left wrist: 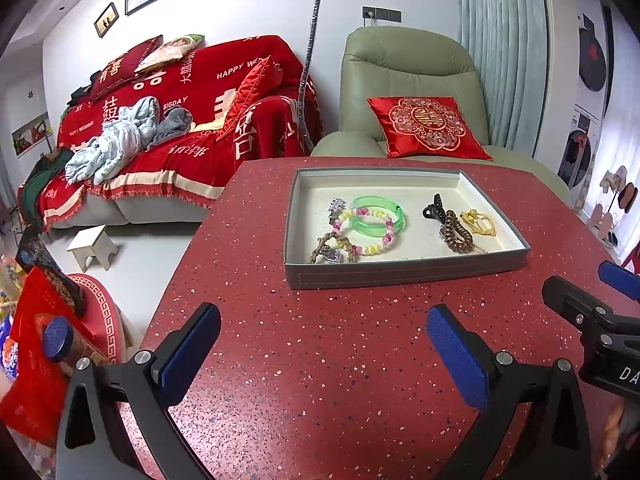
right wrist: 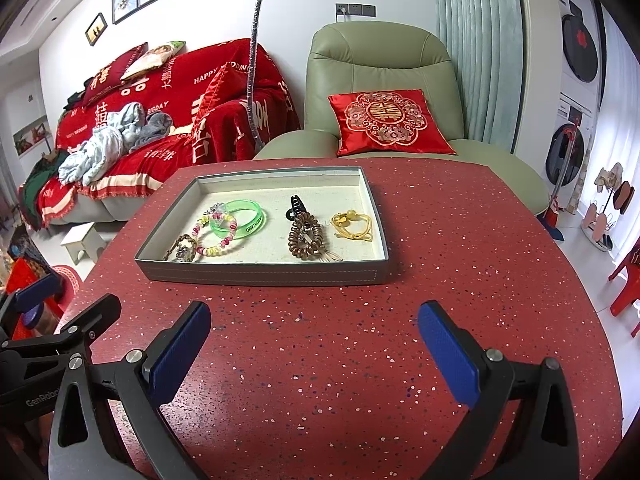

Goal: Organize jewelry

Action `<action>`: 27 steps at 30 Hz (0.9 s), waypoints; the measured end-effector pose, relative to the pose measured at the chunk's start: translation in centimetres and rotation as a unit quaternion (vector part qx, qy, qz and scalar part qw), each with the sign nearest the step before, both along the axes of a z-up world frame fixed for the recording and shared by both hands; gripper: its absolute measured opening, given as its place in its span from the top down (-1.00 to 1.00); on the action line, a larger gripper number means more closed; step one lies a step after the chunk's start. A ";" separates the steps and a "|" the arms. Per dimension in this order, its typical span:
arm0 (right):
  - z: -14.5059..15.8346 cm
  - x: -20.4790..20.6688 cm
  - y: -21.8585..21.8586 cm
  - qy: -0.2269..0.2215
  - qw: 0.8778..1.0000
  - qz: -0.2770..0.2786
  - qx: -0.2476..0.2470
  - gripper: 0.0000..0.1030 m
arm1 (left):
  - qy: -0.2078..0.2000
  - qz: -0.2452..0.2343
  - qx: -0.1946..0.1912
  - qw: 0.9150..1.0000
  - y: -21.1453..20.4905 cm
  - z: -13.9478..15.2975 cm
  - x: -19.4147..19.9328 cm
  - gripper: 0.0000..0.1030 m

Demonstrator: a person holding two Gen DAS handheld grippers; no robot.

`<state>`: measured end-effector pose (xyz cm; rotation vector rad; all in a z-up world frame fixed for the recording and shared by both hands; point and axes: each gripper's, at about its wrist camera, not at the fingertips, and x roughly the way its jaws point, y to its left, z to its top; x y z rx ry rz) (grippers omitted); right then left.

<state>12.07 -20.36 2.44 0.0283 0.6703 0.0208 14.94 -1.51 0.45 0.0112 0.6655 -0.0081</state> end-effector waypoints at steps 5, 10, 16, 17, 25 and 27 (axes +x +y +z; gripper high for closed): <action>0.0 0.1 0.0 0.000 1.000 0.000 -0.001 -1.00 | 0.001 -0.001 0.000 1.000 0.0 -0.1 0.0 -1.00; 0.0 0.1 -0.1 0.000 1.000 0.000 -0.001 -1.00 | 0.003 -0.001 0.000 1.000 0.1 -0.2 0.0 -1.00; 0.0 0.1 -0.1 0.000 1.000 0.000 -0.001 -1.00 | 0.004 -0.002 0.000 1.000 0.1 -0.3 0.0 -1.00; 0.0 0.1 -0.1 0.000 1.000 0.000 -0.001 -1.00 | 0.005 -0.002 0.000 1.000 0.1 -0.3 0.0 -1.00; 0.1 0.1 0.0 0.001 1.000 0.000 -0.001 -1.00 | 0.011 0.003 -0.001 1.000 0.4 -0.5 0.0 -1.00; 0.0 0.1 -0.1 0.001 1.000 0.000 -0.001 -0.99 | 0.009 0.002 0.002 1.000 0.3 -0.5 0.0 -1.00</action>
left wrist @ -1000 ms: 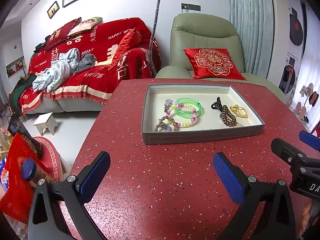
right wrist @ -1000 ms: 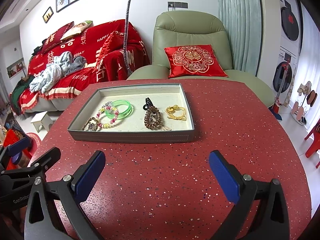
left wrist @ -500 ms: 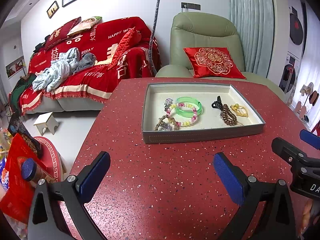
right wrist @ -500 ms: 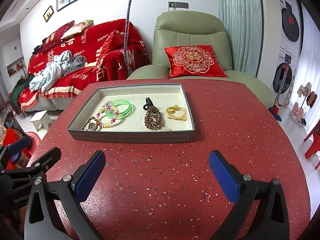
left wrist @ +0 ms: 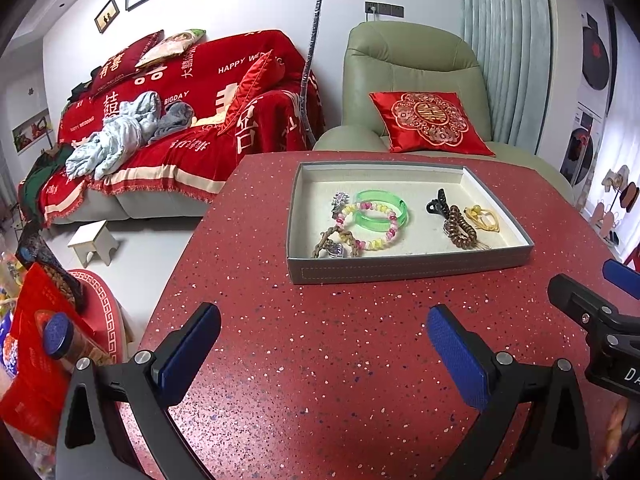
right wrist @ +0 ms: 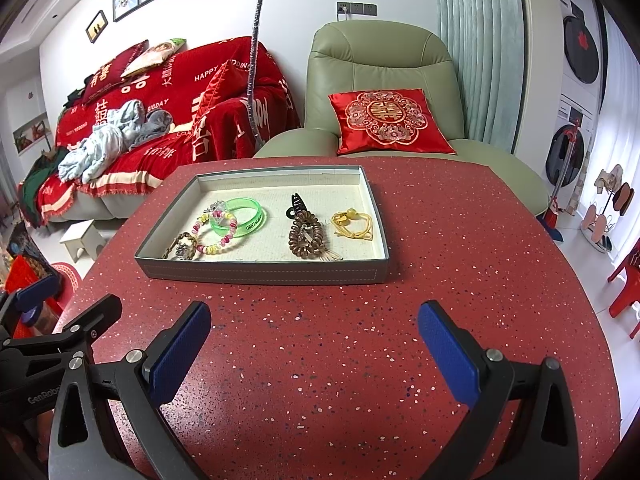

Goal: Organize jewelry

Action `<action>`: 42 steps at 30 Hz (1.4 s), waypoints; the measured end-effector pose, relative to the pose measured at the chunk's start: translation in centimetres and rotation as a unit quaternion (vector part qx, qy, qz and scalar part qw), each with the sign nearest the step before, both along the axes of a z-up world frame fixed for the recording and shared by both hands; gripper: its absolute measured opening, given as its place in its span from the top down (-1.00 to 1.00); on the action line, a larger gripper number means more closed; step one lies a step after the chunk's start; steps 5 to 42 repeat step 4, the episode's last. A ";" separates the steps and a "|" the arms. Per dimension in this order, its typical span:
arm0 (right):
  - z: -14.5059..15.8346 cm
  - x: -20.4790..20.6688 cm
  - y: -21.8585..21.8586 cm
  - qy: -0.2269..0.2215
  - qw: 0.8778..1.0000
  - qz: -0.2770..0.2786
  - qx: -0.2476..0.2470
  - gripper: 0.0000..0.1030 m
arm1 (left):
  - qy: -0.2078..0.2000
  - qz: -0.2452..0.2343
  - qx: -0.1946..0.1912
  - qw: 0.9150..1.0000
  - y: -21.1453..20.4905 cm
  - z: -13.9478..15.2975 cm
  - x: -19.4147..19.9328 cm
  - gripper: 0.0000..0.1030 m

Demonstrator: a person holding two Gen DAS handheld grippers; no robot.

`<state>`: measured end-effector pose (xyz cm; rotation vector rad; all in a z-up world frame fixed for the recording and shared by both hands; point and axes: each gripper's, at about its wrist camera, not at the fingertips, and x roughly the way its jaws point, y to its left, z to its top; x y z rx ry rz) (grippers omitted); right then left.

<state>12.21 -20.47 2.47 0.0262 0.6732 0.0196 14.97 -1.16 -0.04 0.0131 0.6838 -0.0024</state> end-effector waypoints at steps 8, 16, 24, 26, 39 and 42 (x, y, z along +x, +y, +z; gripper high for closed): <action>0.0 0.0 0.0 0.000 1.000 0.000 0.000 -1.00 | -0.001 -0.005 0.001 1.000 -0.2 0.1 0.0 -1.00; 0.0 0.0 0.0 0.000 1.000 0.000 0.000 -1.00 | -0.001 -0.005 0.001 1.000 -0.2 0.1 0.0 -1.00; 0.0 0.0 0.0 0.000 1.000 0.000 0.000 -1.00 | -0.001 -0.005 0.001 1.000 -0.2 0.1 0.0 -1.00; 0.0 0.0 0.0 0.000 1.000 0.000 0.000 -1.00 | -0.001 -0.005 0.001 1.000 -0.2 0.1 0.0 -1.00; 0.0 0.0 0.0 0.000 1.000 0.000 0.000 -1.00 | -0.001 -0.005 0.001 1.000 -0.2 0.1 0.0 -1.00; 0.0 0.0 0.0 0.000 1.000 0.000 0.000 -1.00 | -0.001 -0.005 0.001 1.000 -0.2 0.1 0.0 -1.00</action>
